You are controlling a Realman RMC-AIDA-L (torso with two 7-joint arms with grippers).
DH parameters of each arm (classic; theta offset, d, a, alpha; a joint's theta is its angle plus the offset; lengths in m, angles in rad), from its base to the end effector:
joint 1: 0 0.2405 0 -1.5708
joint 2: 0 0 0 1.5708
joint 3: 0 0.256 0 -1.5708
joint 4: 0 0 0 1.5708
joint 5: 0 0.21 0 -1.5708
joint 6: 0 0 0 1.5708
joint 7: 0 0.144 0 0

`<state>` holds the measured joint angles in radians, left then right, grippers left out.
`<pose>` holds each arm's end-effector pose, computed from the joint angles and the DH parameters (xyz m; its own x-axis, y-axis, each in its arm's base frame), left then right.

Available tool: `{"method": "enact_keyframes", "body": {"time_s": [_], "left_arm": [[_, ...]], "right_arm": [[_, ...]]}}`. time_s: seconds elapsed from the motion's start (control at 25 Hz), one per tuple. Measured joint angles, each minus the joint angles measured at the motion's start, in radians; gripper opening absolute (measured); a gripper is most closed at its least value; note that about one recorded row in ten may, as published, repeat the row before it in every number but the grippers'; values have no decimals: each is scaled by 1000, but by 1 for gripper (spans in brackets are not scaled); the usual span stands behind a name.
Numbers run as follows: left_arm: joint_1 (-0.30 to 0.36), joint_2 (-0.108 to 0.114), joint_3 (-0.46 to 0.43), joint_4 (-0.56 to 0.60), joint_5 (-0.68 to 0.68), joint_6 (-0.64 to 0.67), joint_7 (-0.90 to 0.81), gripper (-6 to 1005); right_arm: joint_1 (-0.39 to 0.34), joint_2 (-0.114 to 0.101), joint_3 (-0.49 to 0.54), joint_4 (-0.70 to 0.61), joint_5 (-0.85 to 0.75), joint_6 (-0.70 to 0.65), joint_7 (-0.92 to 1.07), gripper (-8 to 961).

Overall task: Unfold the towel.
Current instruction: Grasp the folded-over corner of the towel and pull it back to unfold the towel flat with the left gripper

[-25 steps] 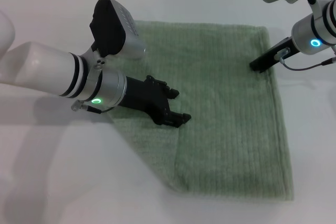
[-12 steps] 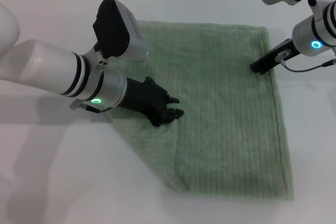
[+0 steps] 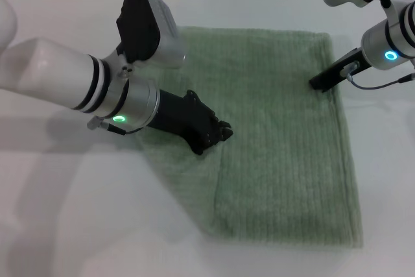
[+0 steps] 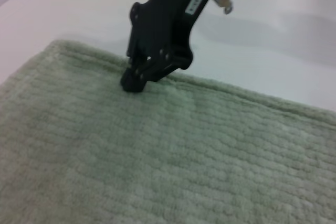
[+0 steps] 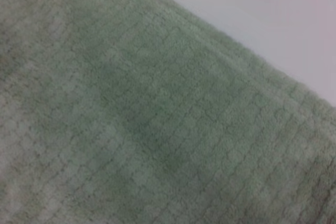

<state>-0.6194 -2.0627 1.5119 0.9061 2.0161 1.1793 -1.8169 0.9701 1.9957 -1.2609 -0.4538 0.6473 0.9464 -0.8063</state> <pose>-0.1867 0.3541 -0.0756 0.9701 0.2420 0.0194 0.2423 -0.9604 -0.1372 0.2234 0.4402 -0.0394 0.7310 -0.6748 0.1012 -0.5396 -0.6625 -0.5194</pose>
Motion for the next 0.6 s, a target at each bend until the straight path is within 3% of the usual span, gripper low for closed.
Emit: {"method": "enact_keyframes", "body": {"time_s": [0.36, 0.6], "left_arm": [[37, 2, -108, 112, 62, 128, -43, 60], [41, 6, -217, 166, 113, 288, -62, 66]], "right_arm": [[-2, 0, 0, -4, 0, 0, -2, 19], [3, 0, 0, -2, 0, 0, -2, 19]]}}
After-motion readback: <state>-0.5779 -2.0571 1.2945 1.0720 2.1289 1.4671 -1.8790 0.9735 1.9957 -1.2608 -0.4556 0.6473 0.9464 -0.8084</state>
